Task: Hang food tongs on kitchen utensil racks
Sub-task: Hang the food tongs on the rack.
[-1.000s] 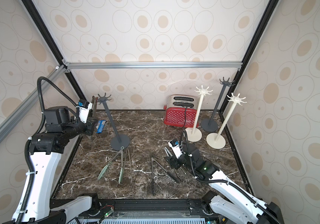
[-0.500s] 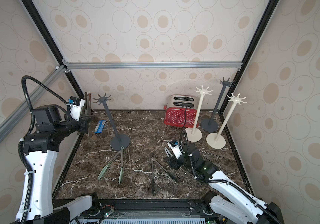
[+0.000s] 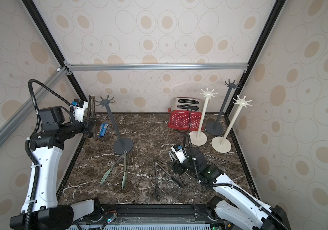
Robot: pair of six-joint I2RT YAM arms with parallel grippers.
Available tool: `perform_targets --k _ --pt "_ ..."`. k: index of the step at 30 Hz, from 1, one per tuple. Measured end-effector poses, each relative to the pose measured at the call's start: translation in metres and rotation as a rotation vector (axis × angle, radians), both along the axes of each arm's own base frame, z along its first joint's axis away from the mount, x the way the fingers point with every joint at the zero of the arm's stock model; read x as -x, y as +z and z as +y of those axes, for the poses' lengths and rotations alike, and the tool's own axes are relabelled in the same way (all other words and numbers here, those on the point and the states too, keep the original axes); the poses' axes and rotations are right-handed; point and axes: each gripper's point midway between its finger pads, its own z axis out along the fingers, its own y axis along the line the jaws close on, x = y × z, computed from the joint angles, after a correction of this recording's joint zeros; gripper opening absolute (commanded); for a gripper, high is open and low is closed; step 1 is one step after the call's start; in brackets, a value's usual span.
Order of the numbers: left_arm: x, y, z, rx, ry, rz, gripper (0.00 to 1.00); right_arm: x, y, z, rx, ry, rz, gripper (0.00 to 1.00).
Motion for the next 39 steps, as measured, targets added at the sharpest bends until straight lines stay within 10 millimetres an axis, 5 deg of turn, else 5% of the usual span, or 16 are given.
perform_targets --k 14,39 --pt "-0.017 -0.012 0.0 0.036 -0.036 0.022 0.0 0.0 -0.011 0.001 0.025 0.007 0.028 0.74" --pt "-0.02 -0.046 -0.011 0.104 -0.094 0.034 0.0 0.0 -0.017 0.003 0.038 0.019 0.045 0.74"
